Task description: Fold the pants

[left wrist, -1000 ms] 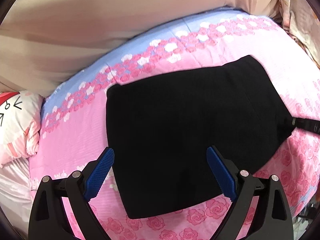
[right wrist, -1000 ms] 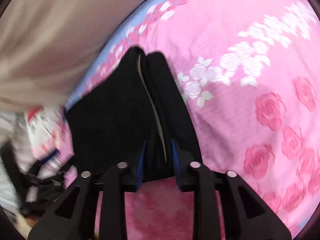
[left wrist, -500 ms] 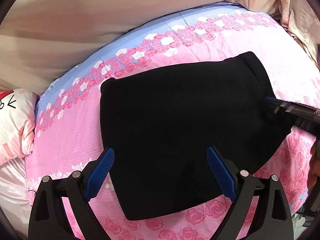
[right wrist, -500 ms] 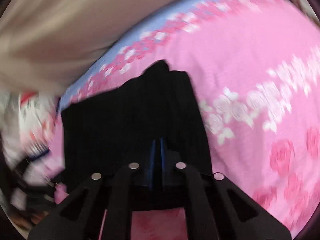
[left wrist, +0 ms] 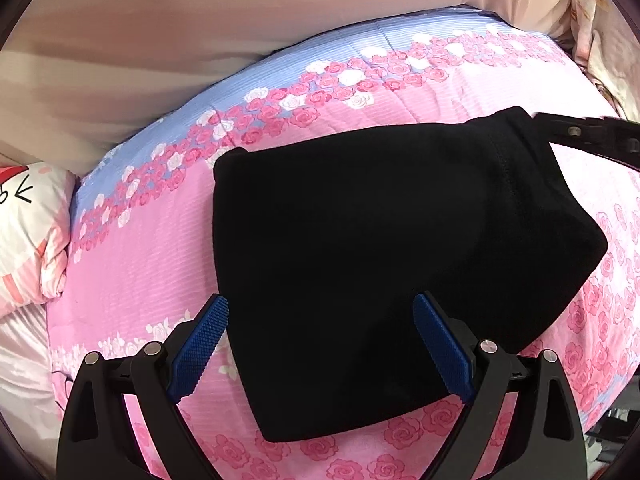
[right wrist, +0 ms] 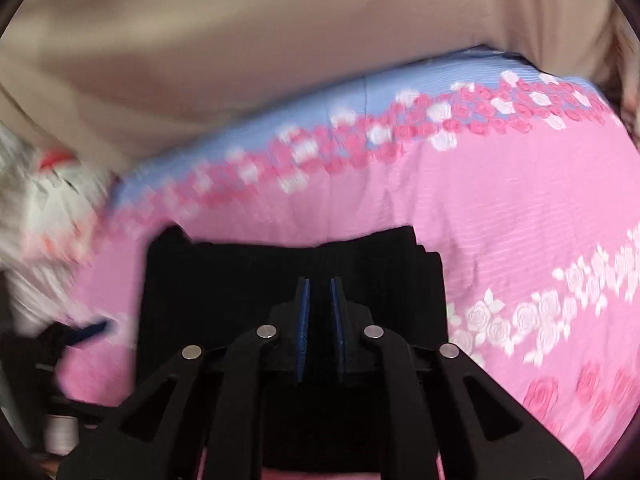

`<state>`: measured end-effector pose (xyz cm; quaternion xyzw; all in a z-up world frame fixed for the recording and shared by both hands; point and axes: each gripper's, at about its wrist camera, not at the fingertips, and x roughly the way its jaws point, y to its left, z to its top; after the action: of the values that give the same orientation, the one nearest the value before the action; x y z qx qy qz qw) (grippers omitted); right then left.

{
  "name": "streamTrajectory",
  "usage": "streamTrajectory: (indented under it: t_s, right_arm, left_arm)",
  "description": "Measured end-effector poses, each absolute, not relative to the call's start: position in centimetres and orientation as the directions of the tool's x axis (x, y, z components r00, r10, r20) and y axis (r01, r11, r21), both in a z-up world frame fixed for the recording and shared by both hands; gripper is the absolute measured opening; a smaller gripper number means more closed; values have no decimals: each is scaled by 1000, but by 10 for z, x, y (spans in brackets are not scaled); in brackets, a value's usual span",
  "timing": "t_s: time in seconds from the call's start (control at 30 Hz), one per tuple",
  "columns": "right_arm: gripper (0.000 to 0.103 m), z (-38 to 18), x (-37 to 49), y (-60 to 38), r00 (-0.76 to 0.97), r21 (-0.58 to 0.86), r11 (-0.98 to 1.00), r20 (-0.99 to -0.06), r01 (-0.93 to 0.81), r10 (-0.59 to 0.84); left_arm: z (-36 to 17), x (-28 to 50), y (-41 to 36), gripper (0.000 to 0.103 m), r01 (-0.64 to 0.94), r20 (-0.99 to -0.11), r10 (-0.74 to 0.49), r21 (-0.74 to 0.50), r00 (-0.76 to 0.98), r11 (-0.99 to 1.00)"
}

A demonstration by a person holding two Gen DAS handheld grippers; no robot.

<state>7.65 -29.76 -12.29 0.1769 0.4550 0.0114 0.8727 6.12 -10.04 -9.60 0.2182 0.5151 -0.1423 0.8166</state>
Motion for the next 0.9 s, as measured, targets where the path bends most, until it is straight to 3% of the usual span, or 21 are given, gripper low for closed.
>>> streamTrajectory:
  t_s: [0.03, 0.13, 0.17, 0.33, 0.43, 0.47, 0.57, 0.67, 0.77, 0.8, 0.9]
  right_arm:
    - [8, -143, 81, -302, 533, 288, 942, -831, 171, 157]
    - [9, -146, 71, -317, 546, 396, 882, -812, 255, 207]
    - [14, -138, 67, -316, 564, 406, 878, -799, 252, 208]
    - [14, -123, 88, -295, 594, 377, 915, -772, 141, 227]
    - [9, -151, 100, -311, 560, 359, 907, -808, 222, 183]
    - [0, -155, 96, -321, 571, 387, 891, -798, 238, 194]
    - [3, -149, 87, -339, 583, 460, 833, -783, 309, 216]
    - [6, -123, 90, -314, 614, 469, 854, -749, 225, 249]
    - [2, -130, 112, -282, 564, 392, 912, -783, 123, 261]
    - [0, -150, 122, -285, 512, 346, 926, -828, 148, 227]
    - [2, -160, 119, -318, 542, 437, 857, -806, 273, 238]
  left_arm:
    - [-96, 62, -101, 92, 456, -906, -9, 205, 424, 866]
    - [-91, 62, -101, 92, 453, -902, -15, 203, 432, 868]
    - [-87, 62, -100, 92, 453, -897, -18, 206, 442, 868]
    - [-85, 63, -99, 92, 445, -892, -19, 207, 452, 871]
    - [-89, 66, -93, 92, 427, -898, -1, 208, 440, 880]
    - [-89, 66, -91, 92, 425, -898, 1, 209, 441, 880]
    - [-92, 71, -80, 92, 403, -887, 34, 244, 461, 882]
    - [-100, 81, -70, 92, 375, -894, 56, 242, 444, 895]
    - [-108, 88, -65, 92, 357, -901, 67, 236, 428, 904]
    - [-111, 90, -65, 92, 356, -903, 71, 238, 423, 903]
    - [-114, 91, -67, 92, 363, -906, 72, 239, 418, 901]
